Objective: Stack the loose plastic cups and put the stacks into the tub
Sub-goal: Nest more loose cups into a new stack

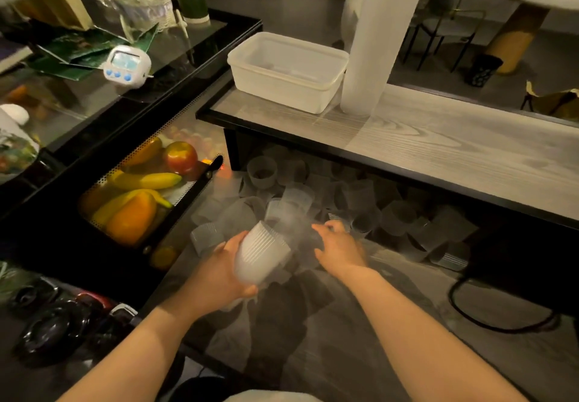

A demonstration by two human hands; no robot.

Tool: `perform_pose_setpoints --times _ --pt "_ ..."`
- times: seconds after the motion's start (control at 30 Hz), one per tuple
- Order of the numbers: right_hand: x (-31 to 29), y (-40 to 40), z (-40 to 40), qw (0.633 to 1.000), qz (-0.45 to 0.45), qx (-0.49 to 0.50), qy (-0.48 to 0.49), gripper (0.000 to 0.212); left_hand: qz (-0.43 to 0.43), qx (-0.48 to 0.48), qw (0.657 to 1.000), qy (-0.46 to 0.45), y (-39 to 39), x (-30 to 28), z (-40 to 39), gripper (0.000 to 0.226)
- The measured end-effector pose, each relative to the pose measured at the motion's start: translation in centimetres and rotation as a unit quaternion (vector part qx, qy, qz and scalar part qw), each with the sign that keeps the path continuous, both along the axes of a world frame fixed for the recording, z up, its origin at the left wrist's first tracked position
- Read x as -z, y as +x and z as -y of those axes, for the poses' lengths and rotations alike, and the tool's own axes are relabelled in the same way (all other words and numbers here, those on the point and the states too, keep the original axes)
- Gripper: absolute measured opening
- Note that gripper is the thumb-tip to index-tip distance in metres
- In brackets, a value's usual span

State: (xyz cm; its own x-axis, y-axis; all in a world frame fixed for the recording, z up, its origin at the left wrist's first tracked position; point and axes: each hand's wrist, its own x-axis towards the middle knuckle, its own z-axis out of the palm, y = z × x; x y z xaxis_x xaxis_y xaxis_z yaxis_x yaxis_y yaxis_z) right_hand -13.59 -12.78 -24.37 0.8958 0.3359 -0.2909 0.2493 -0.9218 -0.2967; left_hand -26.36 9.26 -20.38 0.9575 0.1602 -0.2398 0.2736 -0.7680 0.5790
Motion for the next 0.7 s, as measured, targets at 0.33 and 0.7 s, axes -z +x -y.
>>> perform_pose_setpoints --times 0.33,0.7 --pt "-1.5 0.9 2.3 0.974 -0.005 0.129 0.188 0.030 0.009 0.022 0.999 -0.031 -0.5 0.2 0.4 0.109" --pt "-4.8 -0.8 3.3 0.831 -0.186 0.220 0.476 0.032 0.008 0.080 0.994 -0.074 0.8 -0.1 2.6 0.110"
